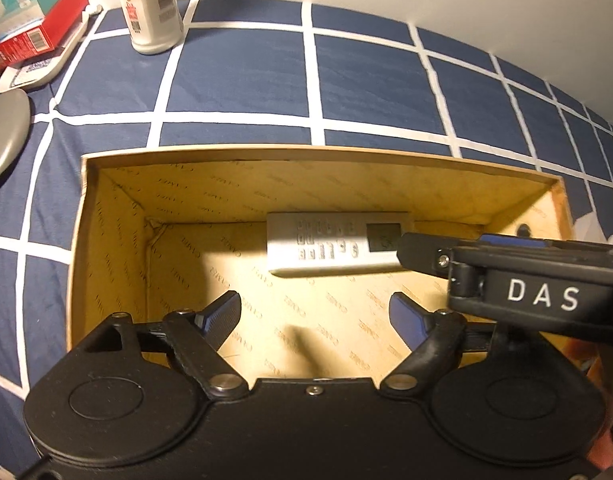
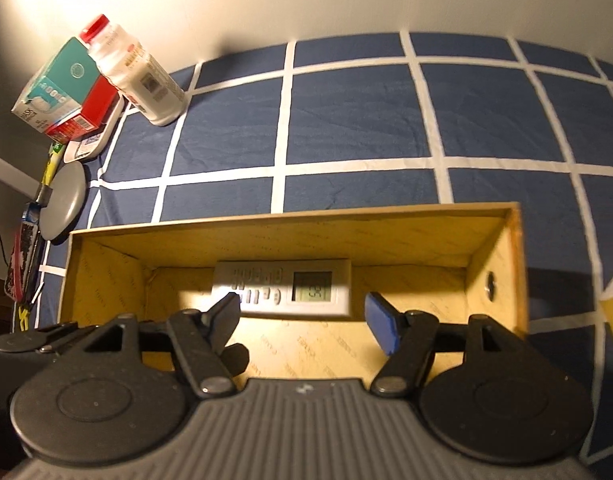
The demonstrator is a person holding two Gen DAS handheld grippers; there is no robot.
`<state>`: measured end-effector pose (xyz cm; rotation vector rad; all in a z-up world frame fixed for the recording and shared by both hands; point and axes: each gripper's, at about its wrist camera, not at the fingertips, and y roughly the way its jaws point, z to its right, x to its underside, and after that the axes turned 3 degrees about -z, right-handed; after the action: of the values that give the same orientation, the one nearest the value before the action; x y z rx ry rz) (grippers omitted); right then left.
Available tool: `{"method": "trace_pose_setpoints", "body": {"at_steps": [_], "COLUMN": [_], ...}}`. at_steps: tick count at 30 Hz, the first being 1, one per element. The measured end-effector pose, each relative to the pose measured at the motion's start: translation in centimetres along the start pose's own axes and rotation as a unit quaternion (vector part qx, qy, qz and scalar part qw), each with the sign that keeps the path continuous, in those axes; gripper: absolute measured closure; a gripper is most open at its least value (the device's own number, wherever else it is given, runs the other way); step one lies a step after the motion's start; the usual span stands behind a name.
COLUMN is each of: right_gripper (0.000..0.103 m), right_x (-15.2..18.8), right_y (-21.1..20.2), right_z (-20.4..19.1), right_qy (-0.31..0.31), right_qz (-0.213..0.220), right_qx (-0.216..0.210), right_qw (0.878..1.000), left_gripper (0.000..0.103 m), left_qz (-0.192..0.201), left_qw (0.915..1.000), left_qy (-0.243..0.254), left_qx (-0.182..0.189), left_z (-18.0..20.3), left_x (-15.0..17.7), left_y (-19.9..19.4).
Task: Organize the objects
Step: 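Lower the remote into the box and open the right gripper, then move the right tool back out of the box toward the remaining remotes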
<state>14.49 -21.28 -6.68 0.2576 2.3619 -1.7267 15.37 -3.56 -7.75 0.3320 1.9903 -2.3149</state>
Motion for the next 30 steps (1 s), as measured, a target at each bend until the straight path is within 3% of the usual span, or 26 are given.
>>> {"method": "trace_pose_setpoints", "body": {"at_steps": [20,30], "right_gripper": [0.002,0.000], "right_x": [8.3,12.0], "right_y": [-12.4,-17.1], "right_z": [2.7,8.2], "right_qy": [0.041,0.100], "right_qz": [0.091,0.123], "right_qx": [0.014,0.032], "right_qw": [0.995,0.987], "left_gripper": [0.001,0.000], "left_qz": [0.063,0.067], "left_qw": [0.9959,0.9885], "left_qy": [0.064,0.135], "left_qx": [0.007,0.010], "left_z": [6.4,13.0], "left_x": [7.4,9.1], "left_y": [-8.5,-9.5]}}
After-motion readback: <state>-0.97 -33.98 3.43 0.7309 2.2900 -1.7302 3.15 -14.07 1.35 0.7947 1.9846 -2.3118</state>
